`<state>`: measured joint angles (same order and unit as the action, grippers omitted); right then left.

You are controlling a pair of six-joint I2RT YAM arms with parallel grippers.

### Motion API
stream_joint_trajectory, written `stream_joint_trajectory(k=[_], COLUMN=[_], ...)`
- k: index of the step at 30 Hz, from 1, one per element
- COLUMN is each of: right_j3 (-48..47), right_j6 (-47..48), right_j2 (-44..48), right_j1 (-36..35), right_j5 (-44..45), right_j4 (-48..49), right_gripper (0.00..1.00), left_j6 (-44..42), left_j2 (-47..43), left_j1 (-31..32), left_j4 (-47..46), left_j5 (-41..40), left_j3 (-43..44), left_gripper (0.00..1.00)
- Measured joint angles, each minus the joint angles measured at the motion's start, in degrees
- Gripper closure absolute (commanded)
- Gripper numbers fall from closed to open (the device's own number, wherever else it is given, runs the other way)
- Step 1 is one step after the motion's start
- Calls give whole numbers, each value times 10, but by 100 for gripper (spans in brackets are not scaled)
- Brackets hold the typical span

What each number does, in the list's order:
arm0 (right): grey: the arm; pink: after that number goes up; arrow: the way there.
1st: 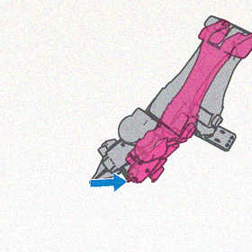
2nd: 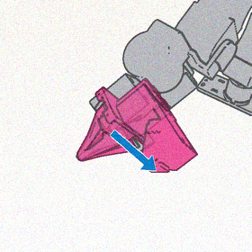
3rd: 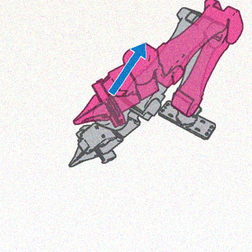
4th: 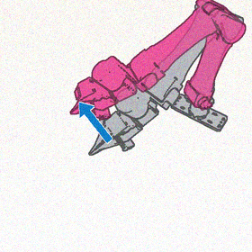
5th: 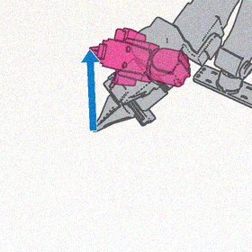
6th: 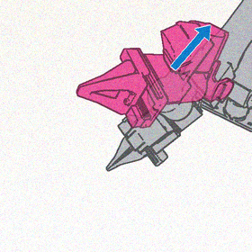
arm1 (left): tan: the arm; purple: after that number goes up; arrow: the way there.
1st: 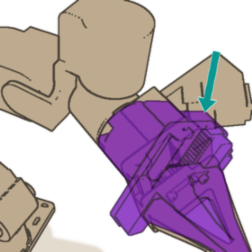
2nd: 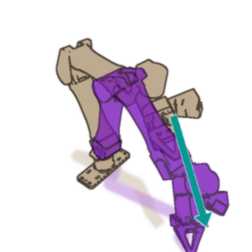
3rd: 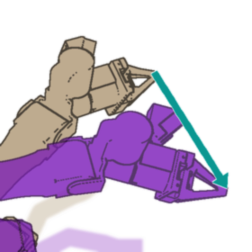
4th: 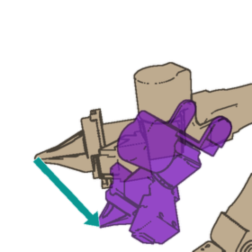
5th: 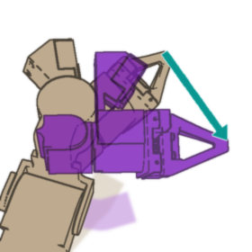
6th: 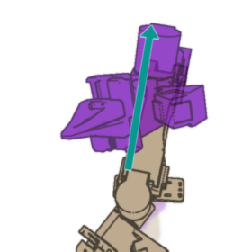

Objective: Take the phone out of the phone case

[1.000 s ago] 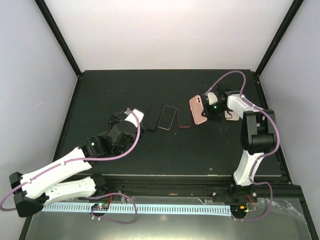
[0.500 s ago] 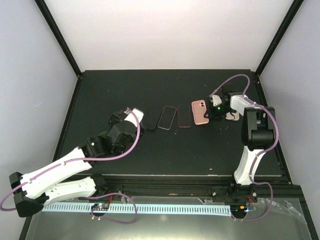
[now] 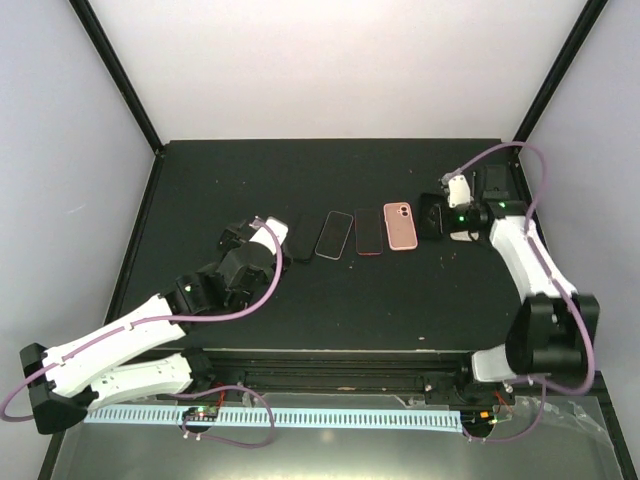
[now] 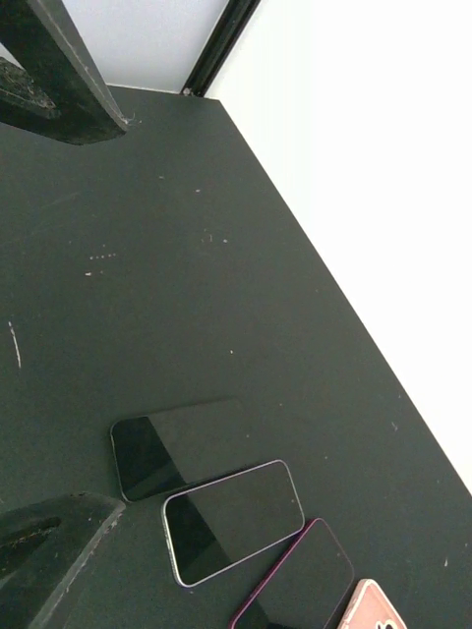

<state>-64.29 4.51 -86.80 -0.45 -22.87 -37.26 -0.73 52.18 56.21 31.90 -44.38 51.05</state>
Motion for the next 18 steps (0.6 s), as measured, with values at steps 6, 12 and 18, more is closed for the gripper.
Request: stream_joint_trajectory(k=[6, 12, 18], right_j3=[27, 71, 195], right_j6=[17, 1, -59], right_j2=[183, 358, 449], right_j1=[1, 1, 1], right_j5=[-18, -16, -7], right_j4=[7, 57, 181], right_gripper=[39, 0, 0], left_j6=[22, 76, 94], left_j2=[1, 1, -48], left_j1=[-30, -85, -131], left_j4=[-4, -4, -35], left_j5=[17, 40, 74], left_j3=[-2, -2, -15], left_gripper=[1, 1, 1])
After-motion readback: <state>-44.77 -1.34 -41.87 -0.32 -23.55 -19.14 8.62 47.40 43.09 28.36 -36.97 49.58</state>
